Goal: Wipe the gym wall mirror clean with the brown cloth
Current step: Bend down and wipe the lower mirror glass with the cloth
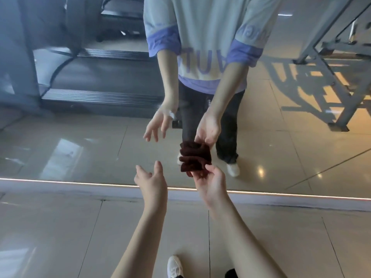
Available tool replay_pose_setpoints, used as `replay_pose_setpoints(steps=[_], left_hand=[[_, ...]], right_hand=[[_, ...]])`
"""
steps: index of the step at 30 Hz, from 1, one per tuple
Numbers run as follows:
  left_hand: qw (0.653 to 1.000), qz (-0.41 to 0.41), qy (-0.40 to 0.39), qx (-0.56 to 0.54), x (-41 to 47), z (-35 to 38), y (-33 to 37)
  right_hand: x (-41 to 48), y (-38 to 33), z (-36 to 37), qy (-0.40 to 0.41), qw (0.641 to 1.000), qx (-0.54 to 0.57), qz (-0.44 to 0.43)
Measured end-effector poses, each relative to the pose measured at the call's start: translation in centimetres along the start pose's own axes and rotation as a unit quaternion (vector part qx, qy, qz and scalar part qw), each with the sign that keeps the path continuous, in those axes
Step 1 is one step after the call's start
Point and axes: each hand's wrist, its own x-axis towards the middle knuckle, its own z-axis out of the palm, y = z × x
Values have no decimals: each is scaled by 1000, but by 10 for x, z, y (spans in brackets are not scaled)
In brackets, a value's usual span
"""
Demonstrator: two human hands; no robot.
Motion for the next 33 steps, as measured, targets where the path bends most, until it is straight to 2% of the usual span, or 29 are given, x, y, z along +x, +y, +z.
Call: replay_pose_setpoints(steps=[7, 13, 16, 20, 22, 23, 24, 26, 28, 29, 31, 33], left_hand=[[994, 24, -34, -104, 35, -2, 36], [996, -4, -31, -78, 39, 0, 45], [996, -20, -40, -74, 45, -5, 41], [997, 44, -50, -37, 49, -3, 29], [988, 128, -24, 81, 45, -6, 13], [964, 213, 7, 160, 44, -9, 2], [917, 314, 45, 240, 45, -13, -10], [781, 499, 115, 357, 56, -22, -30], [658, 620, 141, 404, 72, -30, -32], [612, 661, 146, 411, 78, -33, -29], [549, 714, 148, 408, 92, -37, -19], [509, 749, 154, 394, 107, -40, -10]], right_hand=[[8, 16, 16, 49, 997, 6, -52], [8, 24, 17, 75, 994, -18, -79], [4, 18, 27, 93, 992, 16, -78], [4, 21, 30, 81, 993, -10, -90], [7, 25, 26, 75, 992, -18, -100], [8, 26, 23, 75, 992, -19, -104], [10, 28, 21, 79, 991, -27, -103], [11, 30, 19, 91, 990, -49, -99], [14, 30, 18, 98, 988, -62, -101], [15, 30, 18, 100, 988, -58, -100], [15, 27, 21, 97, 990, -40, -98], [17, 27, 21, 93, 990, -30, -100]])
